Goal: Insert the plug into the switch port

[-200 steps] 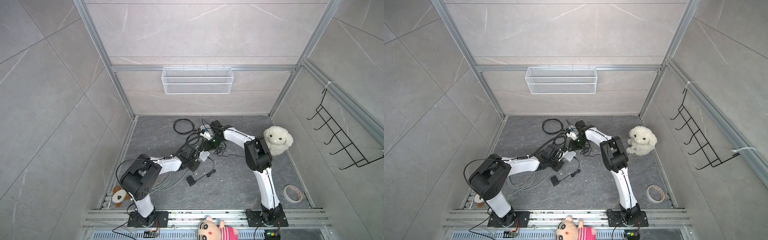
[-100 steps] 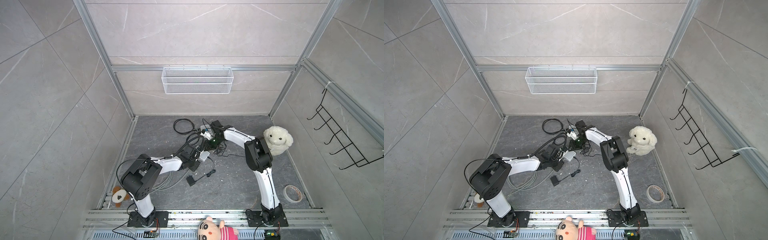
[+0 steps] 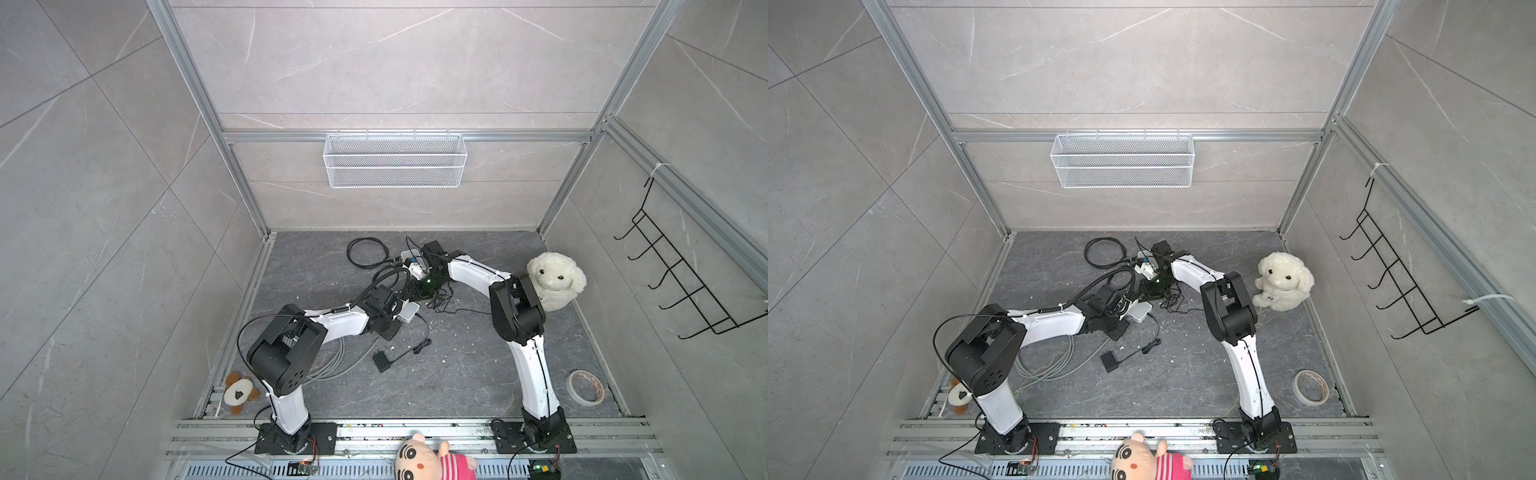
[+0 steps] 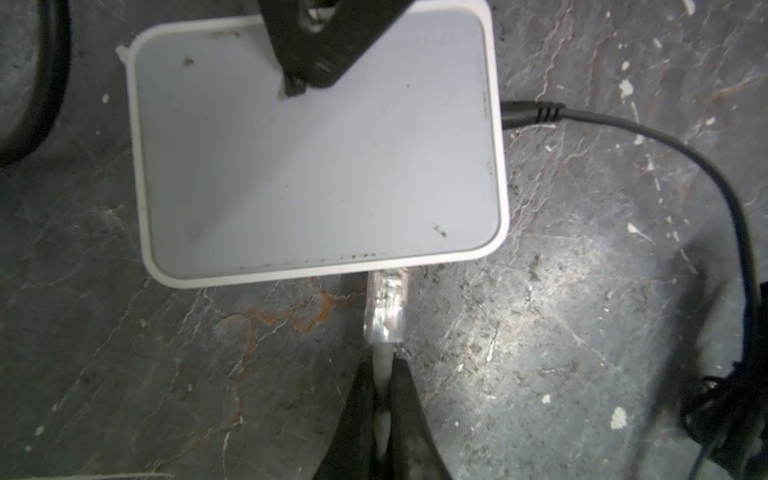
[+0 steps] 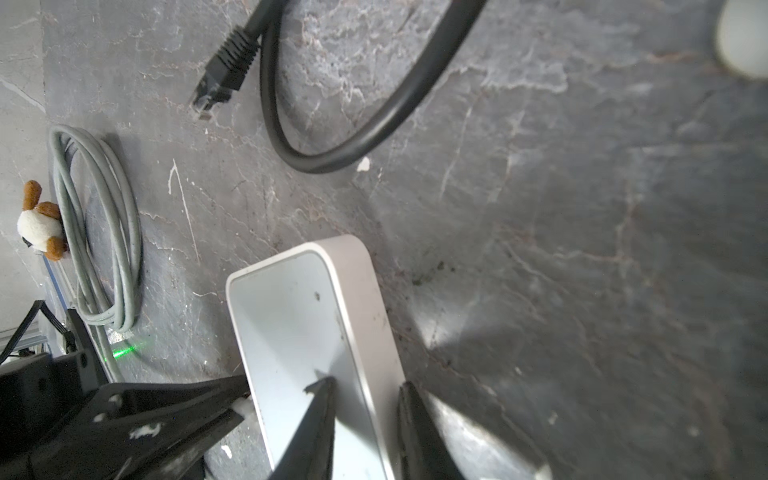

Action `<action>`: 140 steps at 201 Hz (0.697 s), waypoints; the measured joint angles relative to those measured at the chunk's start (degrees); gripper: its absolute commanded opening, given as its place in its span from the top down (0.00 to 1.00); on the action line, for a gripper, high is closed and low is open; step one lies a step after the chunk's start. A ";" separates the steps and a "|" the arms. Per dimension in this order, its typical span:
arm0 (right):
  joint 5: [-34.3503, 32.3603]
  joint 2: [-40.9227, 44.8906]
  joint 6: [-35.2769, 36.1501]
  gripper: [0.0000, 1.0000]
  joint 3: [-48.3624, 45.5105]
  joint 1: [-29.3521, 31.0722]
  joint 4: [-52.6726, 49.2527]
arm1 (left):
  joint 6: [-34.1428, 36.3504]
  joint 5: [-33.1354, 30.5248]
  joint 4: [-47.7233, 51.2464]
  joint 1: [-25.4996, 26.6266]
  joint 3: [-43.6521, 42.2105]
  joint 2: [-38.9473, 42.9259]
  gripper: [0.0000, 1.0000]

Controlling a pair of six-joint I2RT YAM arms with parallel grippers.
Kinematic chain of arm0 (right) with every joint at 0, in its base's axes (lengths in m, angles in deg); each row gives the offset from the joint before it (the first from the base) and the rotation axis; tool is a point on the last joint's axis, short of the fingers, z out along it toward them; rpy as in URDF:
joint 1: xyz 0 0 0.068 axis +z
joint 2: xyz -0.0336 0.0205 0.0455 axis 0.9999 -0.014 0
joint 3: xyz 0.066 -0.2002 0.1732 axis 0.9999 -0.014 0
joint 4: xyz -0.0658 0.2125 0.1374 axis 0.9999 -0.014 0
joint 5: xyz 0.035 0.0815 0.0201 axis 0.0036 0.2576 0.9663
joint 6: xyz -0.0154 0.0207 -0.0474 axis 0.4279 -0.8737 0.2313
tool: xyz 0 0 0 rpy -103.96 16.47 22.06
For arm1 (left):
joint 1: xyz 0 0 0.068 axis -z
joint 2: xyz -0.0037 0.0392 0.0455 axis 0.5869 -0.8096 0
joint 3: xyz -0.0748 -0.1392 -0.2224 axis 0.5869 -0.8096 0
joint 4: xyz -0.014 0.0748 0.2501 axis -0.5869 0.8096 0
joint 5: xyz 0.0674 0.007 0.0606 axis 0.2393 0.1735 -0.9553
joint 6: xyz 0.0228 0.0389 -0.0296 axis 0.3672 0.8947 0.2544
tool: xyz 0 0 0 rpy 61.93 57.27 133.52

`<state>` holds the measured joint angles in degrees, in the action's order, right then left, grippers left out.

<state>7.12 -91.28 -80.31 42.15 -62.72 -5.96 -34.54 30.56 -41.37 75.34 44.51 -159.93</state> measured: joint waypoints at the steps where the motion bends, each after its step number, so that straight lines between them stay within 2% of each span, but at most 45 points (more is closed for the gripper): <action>1: 0.00 0.00 -0.02 0.73 0.02 0.00 0.00 | -0.04 0.00 0.04 0.00 0.02 0.00 1.00; 85: 0.52 0.00 -1.44 0.74 -0.13 -0.17 0.09 | -3.50 -2.54 -0.74 1.07 -0.35 0.09 1.00; 140: 4.68 0.72 -2.29 0.74 -3.56 -1.49 4.28 | -3.72 -4.37 -5.99 1.84 -2.82 0.81 1.00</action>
<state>11.80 -90.56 -82.60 38.59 -64.21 -1.68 -38.25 26.18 -47.36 77.17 41.69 -159.12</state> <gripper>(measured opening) 0.265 0.090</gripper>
